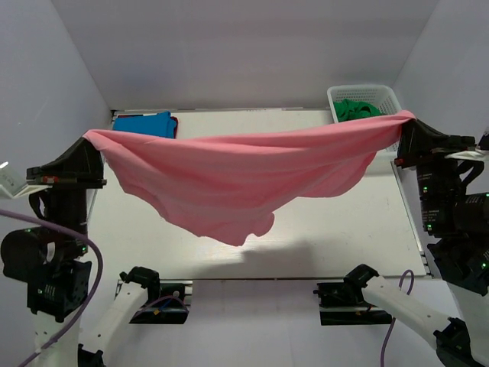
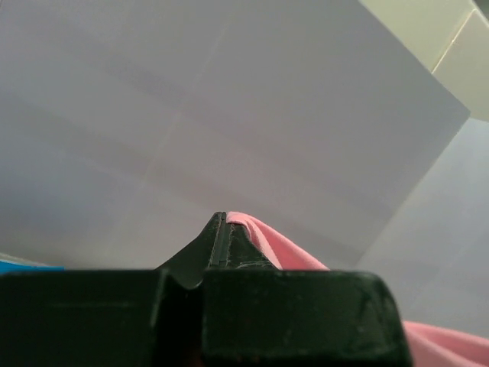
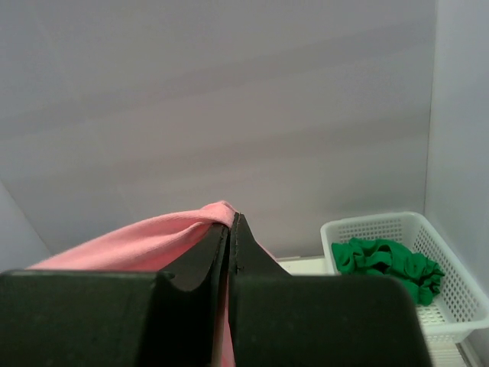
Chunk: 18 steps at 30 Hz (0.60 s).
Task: Fold and stack the t-shirts
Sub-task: Flatten out the tshirt
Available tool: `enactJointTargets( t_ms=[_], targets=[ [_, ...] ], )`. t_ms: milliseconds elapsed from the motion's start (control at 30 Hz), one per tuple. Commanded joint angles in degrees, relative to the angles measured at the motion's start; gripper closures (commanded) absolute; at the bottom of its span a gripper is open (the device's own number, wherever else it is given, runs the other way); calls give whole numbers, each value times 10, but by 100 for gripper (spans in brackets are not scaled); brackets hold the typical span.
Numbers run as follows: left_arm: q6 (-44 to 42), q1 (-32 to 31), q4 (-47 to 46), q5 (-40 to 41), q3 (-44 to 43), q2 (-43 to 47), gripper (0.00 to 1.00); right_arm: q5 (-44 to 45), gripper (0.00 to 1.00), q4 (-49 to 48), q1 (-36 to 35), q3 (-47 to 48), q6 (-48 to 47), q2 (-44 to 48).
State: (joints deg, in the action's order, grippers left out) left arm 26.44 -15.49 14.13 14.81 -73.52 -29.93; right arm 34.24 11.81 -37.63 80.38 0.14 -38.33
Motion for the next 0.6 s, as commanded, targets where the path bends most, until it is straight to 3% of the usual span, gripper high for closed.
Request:
enactJointTargets(
  t_ms=[0,133,300,467,567],
  targets=[
    [19,5,15,-5,8,-63,100,24,100,-7,-2,0,18,-22],
    [34,5,33,12,21,-146,100,70,100,-24,-1,-47,62,-66],
    [44,5,27,85,50,-280,100,172,100,-6,4,-63,100,-212],
    [44,10,0,124,19,-493,100,161,100,-7,49,-55,137,-371],
    [39,16,0,137,-33,-620,100,88,100,-13,82,-44,154,-430]
  ],
)
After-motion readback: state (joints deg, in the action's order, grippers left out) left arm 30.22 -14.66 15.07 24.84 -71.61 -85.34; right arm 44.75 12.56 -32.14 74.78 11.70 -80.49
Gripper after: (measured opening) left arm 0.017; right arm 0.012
